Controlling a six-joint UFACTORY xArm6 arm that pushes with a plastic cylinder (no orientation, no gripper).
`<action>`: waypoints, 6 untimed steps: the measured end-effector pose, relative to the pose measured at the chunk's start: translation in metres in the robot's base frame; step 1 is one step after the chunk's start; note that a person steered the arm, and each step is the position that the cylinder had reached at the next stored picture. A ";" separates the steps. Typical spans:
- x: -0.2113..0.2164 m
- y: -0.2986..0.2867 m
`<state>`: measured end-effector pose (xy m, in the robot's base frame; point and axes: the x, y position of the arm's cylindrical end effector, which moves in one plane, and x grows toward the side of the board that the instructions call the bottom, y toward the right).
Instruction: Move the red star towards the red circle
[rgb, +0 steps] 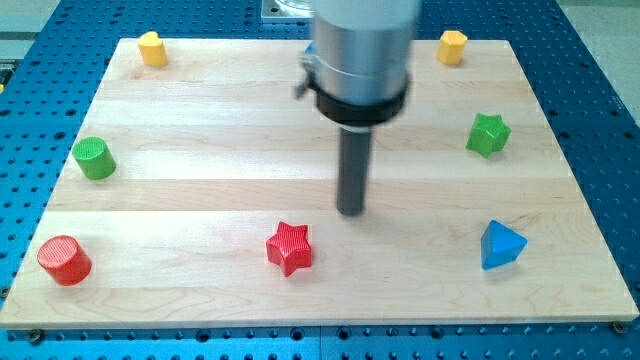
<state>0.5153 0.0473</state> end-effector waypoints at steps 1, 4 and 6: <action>0.050 -0.010; 0.052 -0.185; 0.048 -0.208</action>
